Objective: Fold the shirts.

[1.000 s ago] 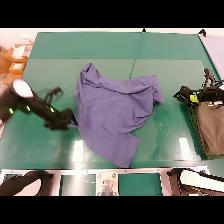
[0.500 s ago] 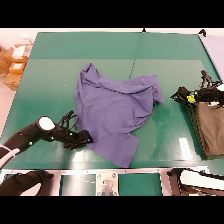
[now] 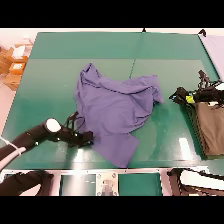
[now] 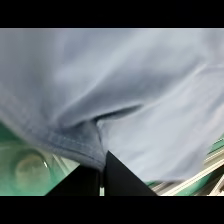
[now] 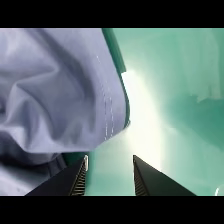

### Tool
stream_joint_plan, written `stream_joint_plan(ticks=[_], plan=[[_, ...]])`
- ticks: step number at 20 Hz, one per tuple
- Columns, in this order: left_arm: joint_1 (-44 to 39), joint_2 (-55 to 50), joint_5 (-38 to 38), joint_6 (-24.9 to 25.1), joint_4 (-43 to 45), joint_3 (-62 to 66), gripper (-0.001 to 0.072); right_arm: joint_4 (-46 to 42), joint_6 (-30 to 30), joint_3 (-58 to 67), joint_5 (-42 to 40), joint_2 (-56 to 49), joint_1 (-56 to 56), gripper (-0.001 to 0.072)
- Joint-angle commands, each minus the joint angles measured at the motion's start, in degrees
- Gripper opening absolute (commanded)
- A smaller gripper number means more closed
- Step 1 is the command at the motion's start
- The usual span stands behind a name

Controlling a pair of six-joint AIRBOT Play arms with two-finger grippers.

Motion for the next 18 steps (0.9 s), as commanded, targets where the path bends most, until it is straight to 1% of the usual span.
stream_joint_plan(ticks=[1, 3, 4, 6, 8, 9, 10, 11, 14, 18], plan=[[9.5, 0.0, -10.8, 1.1, 13.5, 8.2, 0.0032, 0.0, 0.0, 0.0, 4.9, 0.0, 0.0, 0.0333], [18.3, 0.1, -16.7, 0.3, 24.1, 15.5, 0.0032, 1.3, 0.4, -1.0, 8.2, 0.0, 0.2, 0.0333], [22.4, 0.1, -18.1, 1.0, 26.1, 18.6, 0.0032, 2.6, 0.4, -2.3, 9.2, 0.0, 0.5, 0.0333], [29.0, 0.0, -18.0, 3.9, 26.3, 23.1, 0.0032, 4.1, 0.4, -6.8, 9.8, 0.0, 2.3, 0.0334], [33.0, 0.0, -16.5, 5.6, 25.8, 24.9, 0.0032, 5.2, 0.0, -12.8, 8.6, 0.1, 5.8, 0.0335], [33.8, 0.0, -15.7, 7.3, 25.0, 24.9, 0.0032, 6.8, 0.0, -15.4, 6.7, 0.1, 7.7, 0.0349], [33.9, -0.1, -15.4, 8.7, 24.5, 24.9, 0.0033, 8.7, 0.0, -17.2, 4.1, 0.1, 9.7, 0.0440], [33.9, -0.2, -15.1, 9.6, 24.6, 24.9, 0.0033, 10.7, 0.0, -18.0, 1.1, 0.1, 11.8, 0.0497], [33.9, -0.2, -13.5, 10.5, 24.6, 24.9, 0.0032, 15.5, 0.1, -16.9, -6.7, 0.1, 15.6, 0.0501], [33.9, -0.2, -13.3, 12.5, 23.8, 24.9, 0.0033, 21.2, 0.2, -16.7, -14.8, 0.0, 18.8, 0.0491]])
